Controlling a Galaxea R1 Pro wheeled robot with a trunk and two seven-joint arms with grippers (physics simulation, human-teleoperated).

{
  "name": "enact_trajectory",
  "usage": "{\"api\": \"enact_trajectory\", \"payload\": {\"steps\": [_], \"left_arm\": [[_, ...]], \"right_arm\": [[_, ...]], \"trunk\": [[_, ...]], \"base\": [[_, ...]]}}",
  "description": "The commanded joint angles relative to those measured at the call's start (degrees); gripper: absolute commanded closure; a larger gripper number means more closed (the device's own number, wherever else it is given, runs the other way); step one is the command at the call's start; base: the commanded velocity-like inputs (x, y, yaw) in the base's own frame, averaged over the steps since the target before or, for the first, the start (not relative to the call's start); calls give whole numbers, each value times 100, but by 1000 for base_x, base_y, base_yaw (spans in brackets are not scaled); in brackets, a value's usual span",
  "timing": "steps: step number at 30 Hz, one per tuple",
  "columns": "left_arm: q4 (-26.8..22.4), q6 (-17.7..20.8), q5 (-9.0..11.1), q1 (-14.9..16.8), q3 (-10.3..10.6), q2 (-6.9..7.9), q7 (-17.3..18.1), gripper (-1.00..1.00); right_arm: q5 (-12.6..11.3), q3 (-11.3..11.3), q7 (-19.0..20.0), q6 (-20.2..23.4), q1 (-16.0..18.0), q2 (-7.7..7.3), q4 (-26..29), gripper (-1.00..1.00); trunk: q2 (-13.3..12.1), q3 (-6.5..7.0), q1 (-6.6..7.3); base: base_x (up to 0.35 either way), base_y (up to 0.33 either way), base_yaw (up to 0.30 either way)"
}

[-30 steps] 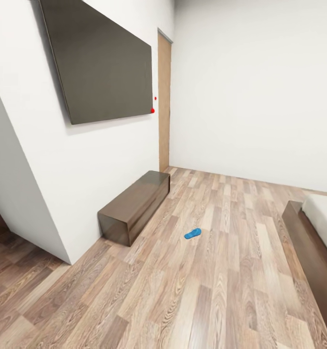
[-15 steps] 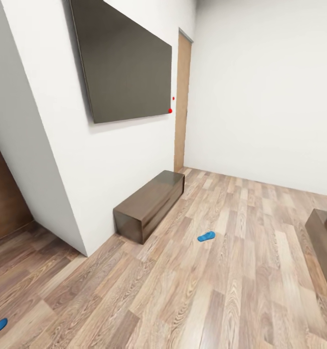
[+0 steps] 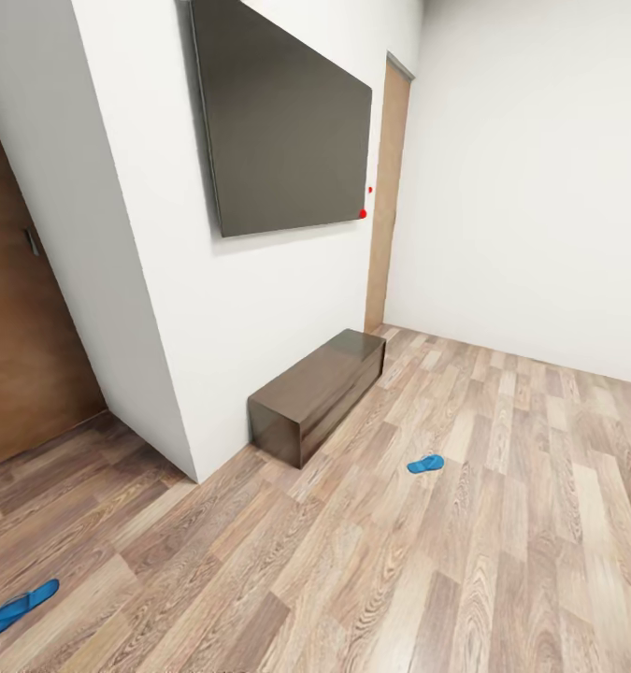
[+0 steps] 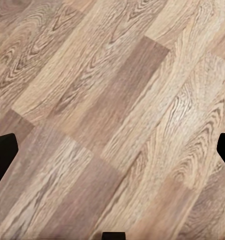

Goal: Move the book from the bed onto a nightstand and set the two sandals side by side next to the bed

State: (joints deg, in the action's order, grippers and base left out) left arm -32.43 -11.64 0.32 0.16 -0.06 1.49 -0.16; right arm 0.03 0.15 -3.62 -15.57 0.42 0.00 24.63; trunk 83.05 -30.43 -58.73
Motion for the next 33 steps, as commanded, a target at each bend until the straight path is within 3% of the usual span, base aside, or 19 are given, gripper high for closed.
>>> {"api": "enact_trajectory", "payload": {"steps": [1,33], "left_arm": [[0,-14,3,2,0,0,-2,-100],[0,-14,3,2,3,0,-2,-100]], "right_arm": [[-1,3,-15,-17,2,0,-2,-100],[4,3,-15,-17,2,0,-2,-100]], "trunk": [[3,-5,0],[3,-5,0]], "base": [[0,0,226],[0,0,226]]}}
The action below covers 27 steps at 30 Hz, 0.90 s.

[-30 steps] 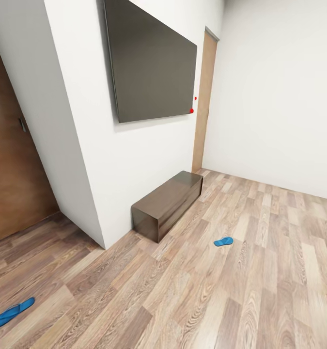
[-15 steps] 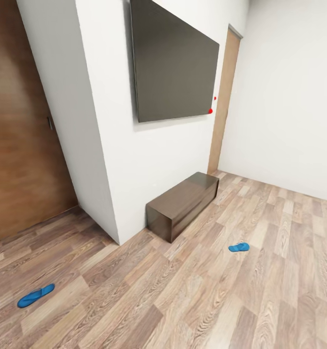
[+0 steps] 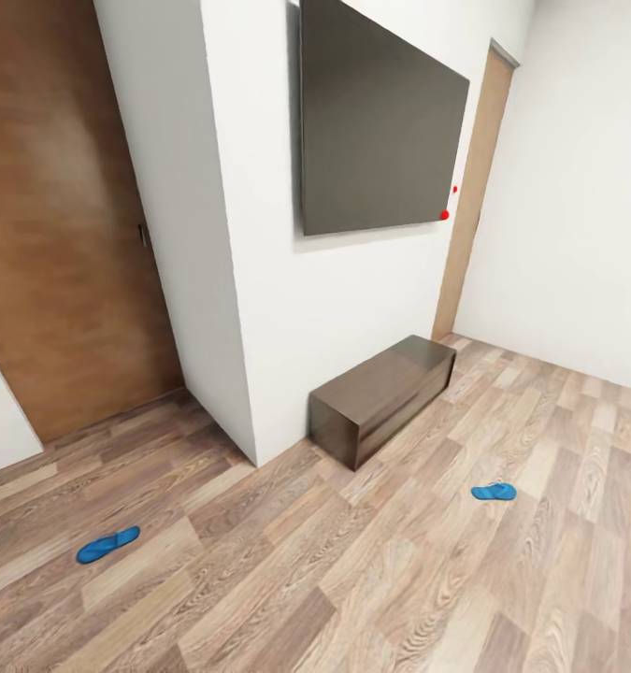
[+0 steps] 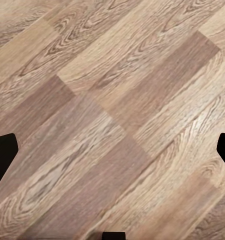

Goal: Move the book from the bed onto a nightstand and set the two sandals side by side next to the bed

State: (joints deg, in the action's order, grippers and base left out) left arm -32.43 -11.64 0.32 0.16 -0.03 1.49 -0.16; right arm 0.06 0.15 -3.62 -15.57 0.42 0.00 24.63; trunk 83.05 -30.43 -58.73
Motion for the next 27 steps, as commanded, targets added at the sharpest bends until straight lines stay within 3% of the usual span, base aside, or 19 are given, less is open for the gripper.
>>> {"api": "enact_trajectory", "payload": {"steps": [1,27], "left_arm": [[0,-13,3,2,-2,0,-2,-100],[0,-13,3,2,-1,0,-2,-100]], "right_arm": [[2,3,-16,-16,2,0,-2,-100],[-1,3,-16,-16,2,0,-2,-100]], "trunk": [[3,-5,0],[3,-5,0]], "base": [[0,0,228],[0,0,230]]}}
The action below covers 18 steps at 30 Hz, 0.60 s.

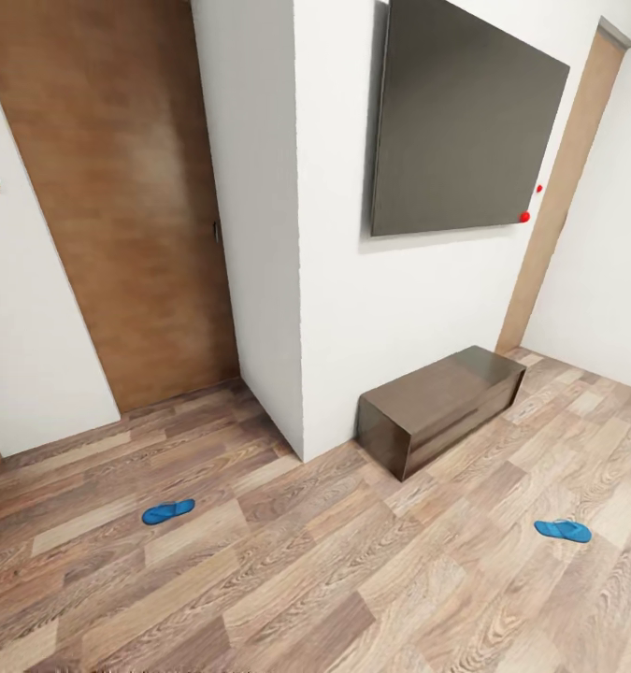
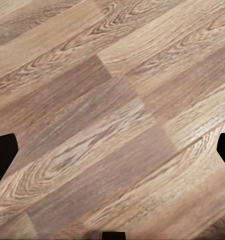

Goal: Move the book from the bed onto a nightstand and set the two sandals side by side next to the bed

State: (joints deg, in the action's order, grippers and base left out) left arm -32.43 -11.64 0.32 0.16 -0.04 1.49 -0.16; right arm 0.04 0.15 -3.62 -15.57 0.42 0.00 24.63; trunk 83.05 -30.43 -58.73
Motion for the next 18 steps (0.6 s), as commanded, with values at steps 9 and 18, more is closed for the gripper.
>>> {"api": "enact_trajectory", "payload": {"steps": [9,18], "left_arm": [[0,-13,2,2,1,0,-2,-100],[0,-13,3,2,2,0,-2,-100]], "right_arm": [[2,3,-16,-17,2,0,-3,-100],[1,3,-16,-17,2,0,-2,-100]], "trunk": [[3,-5,0],[3,-5,0]], "base": [[0,0,232],[0,0,232]]}}
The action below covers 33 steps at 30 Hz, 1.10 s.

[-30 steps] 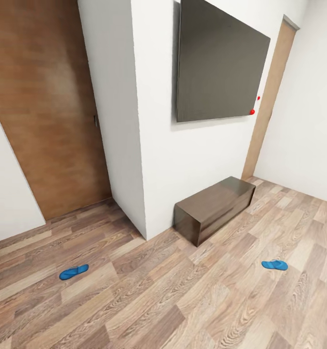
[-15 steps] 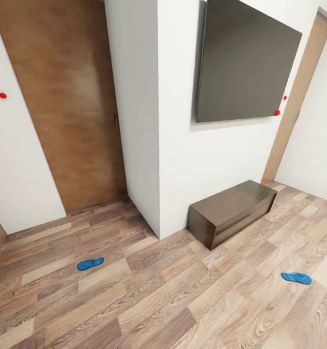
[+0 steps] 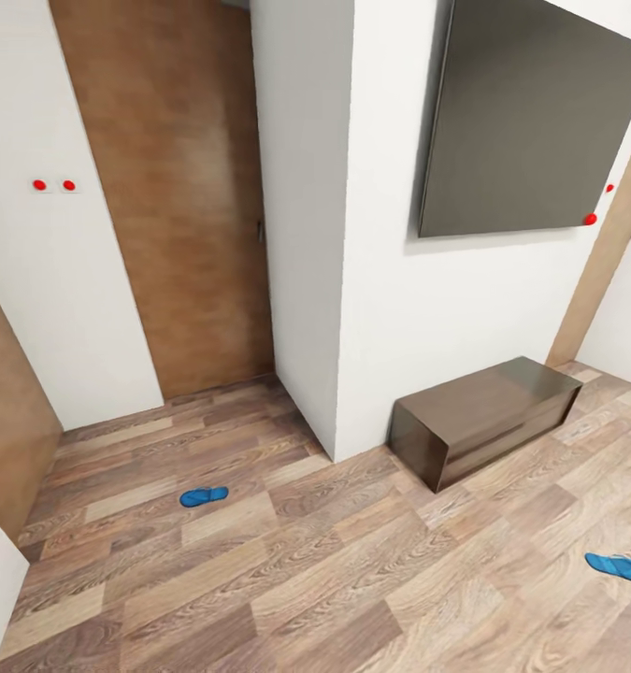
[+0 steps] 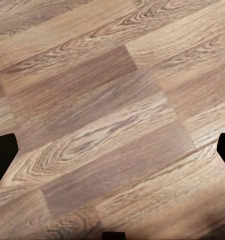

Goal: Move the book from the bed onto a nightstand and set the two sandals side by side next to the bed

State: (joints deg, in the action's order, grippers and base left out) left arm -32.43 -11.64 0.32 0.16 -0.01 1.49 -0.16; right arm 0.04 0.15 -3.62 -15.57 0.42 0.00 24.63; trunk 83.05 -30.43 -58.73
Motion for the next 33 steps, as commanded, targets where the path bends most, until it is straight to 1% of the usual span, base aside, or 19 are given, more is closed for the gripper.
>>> {"api": "enact_trajectory", "payload": {"steps": [1,33], "left_arm": [[0,-13,3,2,-1,0,-2,-100],[0,-12,3,2,-3,0,-2,-100]], "right_arm": [[2,3,-16,-17,2,0,-4,-100],[1,3,-16,-17,2,0,-4,-100]], "trunk": [[3,-5,0],[3,-5,0]], "base": [[0,0,232],[0,0,232]]}}
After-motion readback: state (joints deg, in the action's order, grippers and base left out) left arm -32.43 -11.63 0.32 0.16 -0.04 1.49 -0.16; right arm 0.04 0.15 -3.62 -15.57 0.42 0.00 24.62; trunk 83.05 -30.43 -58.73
